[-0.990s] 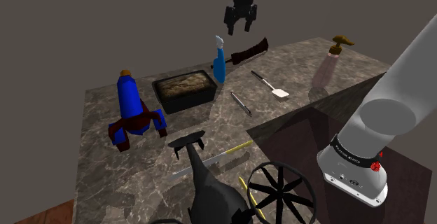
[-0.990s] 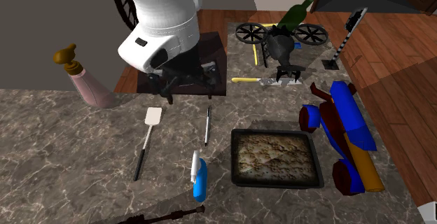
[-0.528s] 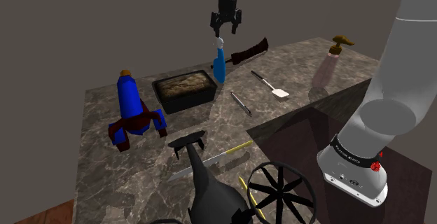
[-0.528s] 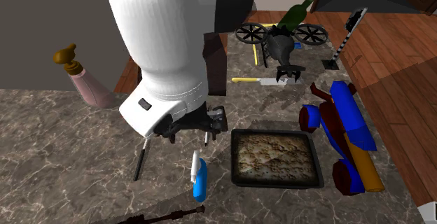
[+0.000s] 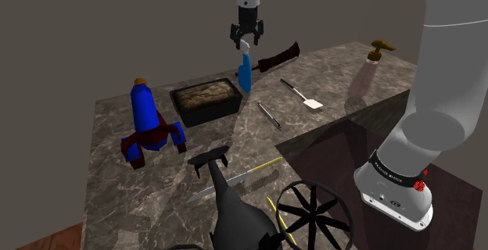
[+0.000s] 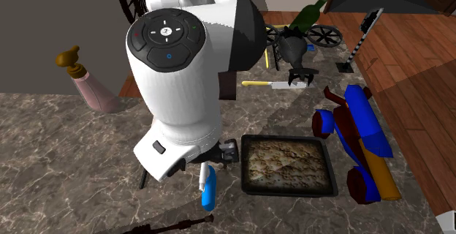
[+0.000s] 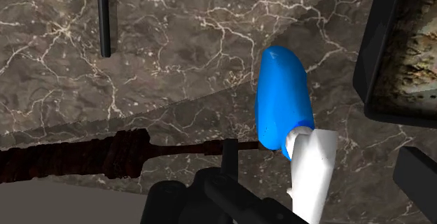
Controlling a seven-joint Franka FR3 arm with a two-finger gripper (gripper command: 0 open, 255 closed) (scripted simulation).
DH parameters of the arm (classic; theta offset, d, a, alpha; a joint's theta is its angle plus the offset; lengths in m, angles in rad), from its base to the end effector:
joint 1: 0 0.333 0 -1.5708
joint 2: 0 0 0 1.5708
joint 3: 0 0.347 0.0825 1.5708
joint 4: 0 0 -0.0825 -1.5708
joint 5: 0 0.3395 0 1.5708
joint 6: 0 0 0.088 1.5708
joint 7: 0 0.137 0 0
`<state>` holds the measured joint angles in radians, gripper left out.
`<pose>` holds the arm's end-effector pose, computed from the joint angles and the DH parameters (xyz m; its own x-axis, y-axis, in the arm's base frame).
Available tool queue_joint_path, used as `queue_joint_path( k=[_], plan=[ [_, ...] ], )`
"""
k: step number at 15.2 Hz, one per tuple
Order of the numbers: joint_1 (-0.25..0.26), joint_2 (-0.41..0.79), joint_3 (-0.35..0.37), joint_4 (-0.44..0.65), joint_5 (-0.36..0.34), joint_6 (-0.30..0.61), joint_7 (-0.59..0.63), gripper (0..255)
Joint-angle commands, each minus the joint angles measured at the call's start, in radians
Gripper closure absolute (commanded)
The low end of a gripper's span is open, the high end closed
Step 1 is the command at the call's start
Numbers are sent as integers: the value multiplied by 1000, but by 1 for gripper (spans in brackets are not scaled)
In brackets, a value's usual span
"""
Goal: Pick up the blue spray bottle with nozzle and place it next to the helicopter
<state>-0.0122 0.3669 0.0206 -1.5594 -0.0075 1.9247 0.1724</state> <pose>0.6362 0.0029 0.4494 0.9868 -0.1620 -0.0016 -0.1620 -0.9868 -0.0001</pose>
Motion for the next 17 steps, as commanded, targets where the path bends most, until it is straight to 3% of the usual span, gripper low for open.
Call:
queue_joint_path(
  k=[1, 9, 10, 17],
  plan=[
    [0, 5, 0, -20, 0, 26, 0, 0],
    [0, 7, 0, -25, 0, 32, 1, 0],
    [0, 7, 0, -25, 0, 32, 1, 255],
    [0, 7, 0, -25, 0, 32, 1, 255]
  ],
)
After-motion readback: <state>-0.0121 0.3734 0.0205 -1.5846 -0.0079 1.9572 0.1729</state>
